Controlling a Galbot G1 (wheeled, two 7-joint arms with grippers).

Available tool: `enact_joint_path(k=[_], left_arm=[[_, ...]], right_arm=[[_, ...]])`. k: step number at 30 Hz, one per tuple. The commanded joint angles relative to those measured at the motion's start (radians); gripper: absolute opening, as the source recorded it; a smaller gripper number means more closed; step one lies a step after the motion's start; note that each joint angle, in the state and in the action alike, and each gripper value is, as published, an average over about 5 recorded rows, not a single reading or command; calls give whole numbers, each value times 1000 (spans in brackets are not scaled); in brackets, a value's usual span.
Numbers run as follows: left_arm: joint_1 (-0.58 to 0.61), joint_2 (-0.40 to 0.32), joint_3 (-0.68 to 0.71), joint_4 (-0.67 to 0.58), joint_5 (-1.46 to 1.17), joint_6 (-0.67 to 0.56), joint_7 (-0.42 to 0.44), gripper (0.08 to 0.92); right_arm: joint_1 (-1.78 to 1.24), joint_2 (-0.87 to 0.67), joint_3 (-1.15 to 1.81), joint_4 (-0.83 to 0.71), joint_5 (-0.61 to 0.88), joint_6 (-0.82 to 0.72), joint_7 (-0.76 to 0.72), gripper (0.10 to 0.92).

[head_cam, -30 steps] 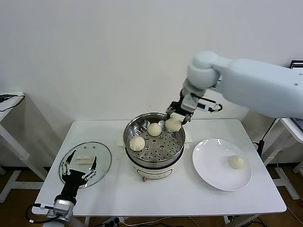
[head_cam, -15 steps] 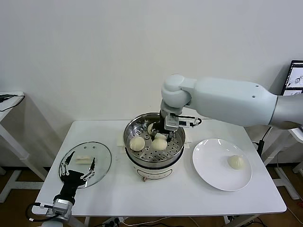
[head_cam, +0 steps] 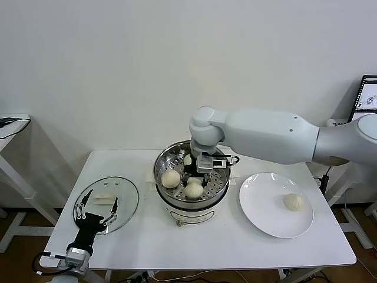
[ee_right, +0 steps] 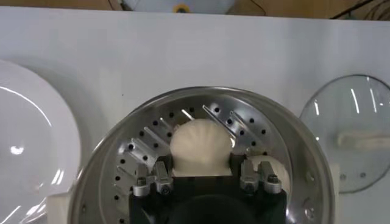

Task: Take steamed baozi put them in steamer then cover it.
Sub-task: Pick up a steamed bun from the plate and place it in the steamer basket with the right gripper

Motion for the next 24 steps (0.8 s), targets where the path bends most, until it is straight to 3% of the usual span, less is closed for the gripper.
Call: enact_joint_path(k=[1, 10, 18, 24], left_arm=[[0, -1, 0, 3, -1, 0, 0, 823], [4, -1, -3, -3, -2, 0, 0, 823], [5, -3, -2, -7, -3, 1, 0, 823], [7, -5, 4, -15, -2, 3, -1, 823]], right_arm=[[-45, 33, 0, -24, -14, 10, 1, 636], [-75, 41, 16, -48, -37, 8, -9, 637], [-67, 10, 86, -54, -49, -5, 1, 793], [35, -93, 166, -50, 29, -16, -10, 822]])
